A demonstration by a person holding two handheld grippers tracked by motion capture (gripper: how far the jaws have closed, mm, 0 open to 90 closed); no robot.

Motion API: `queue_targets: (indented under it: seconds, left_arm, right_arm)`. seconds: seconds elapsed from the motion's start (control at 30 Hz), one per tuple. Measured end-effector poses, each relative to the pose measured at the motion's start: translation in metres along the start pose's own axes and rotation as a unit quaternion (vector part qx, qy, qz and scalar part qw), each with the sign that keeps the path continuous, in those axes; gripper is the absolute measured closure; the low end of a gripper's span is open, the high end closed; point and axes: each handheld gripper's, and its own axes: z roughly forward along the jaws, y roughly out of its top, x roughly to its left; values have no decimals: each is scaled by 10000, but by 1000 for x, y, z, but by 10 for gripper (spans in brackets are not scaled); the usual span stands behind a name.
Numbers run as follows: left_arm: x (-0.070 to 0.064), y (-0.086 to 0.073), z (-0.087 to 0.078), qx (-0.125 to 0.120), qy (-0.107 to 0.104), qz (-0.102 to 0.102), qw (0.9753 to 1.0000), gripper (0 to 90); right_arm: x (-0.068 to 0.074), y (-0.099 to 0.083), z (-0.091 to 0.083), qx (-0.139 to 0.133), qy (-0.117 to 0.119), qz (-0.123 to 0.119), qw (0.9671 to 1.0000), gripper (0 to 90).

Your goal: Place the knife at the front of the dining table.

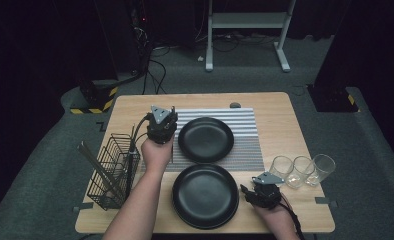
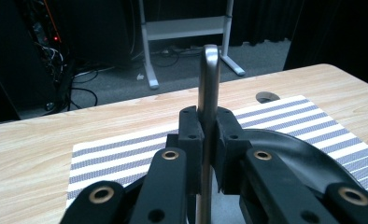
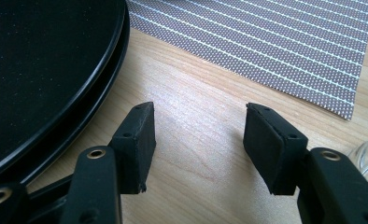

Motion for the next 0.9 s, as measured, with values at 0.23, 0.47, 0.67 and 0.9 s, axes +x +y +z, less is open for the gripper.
queue_targets:
  seconds: [0.23, 0.47, 0.67, 0.9]
  left_arm:
    - [4, 3, 16, 129, -29, -115, 9998, 830]
    - [9, 4, 26, 239, -47, -194, 9995, 830]
    - [15, 5, 38, 351, -32, -333, 9988, 829]
    - [18, 5, 47, 437, -36, -412, 9982, 829]
  right_arm:
    - [0, 0, 0, 3, -9, 23, 10000, 437]
    - [0, 0, 0, 1, -7, 15, 10000, 437]
    - [0, 0, 0, 5, -4, 21, 10000, 438]
    - [0, 0, 0, 1, -6, 23, 10000, 437]
